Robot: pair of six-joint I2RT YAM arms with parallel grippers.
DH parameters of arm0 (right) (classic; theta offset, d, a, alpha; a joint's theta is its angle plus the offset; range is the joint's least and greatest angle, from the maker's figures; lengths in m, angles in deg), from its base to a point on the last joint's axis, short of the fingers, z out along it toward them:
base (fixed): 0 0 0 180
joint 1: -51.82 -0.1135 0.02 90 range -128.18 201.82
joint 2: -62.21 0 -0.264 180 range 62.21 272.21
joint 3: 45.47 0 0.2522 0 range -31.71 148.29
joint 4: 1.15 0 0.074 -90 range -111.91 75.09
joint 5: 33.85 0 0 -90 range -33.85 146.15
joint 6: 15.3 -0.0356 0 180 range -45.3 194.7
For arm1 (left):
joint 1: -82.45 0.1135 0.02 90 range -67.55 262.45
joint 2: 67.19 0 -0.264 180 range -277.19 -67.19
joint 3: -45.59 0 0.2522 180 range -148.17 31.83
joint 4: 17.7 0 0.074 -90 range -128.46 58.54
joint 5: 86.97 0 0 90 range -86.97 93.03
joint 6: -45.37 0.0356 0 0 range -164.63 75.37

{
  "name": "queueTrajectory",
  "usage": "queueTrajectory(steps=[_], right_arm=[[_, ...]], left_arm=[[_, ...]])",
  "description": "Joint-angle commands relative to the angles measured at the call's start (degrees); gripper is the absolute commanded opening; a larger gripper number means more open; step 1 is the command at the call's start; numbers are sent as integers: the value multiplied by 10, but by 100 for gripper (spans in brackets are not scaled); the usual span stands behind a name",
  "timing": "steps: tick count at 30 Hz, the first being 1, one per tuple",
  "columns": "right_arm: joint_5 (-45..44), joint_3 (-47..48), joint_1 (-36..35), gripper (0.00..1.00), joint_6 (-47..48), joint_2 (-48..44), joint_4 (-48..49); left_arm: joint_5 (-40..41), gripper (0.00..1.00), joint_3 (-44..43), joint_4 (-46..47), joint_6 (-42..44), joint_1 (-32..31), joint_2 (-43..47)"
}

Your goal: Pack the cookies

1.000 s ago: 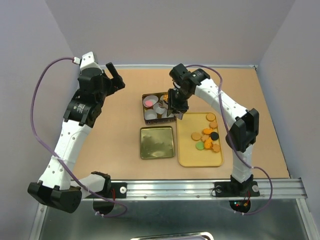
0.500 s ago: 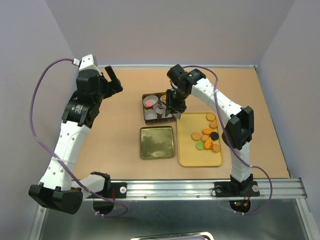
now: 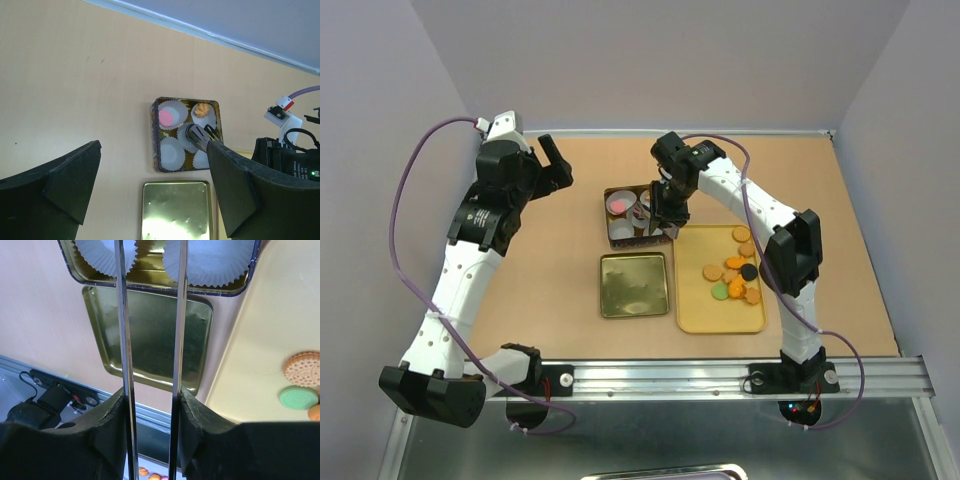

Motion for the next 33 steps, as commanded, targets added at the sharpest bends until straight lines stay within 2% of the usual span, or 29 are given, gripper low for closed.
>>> queueTrajectory(steps=[1, 3, 7, 10, 22, 33], right_arm=[[-7, 23, -3, 30, 2, -4, 27], [-8, 21, -4, 33, 3, -4, 27], [-11, 11, -4, 44, 5, -7, 28], [-16, 9, -4, 48, 8, -9, 29], [-18, -1, -3, 50, 4, -22, 31], [-43, -7, -3, 50, -15, -74, 29]], left_arm=[[-19, 99, 10, 33, 2, 0, 6], [-23, 99, 12, 35, 2, 0, 6], [-22, 99, 8, 32, 4, 0, 5], [-22, 99, 8, 32, 6, 0, 6], [-32, 99, 14, 36, 4, 0, 7], [-39, 99, 16, 37, 4, -1, 9]])
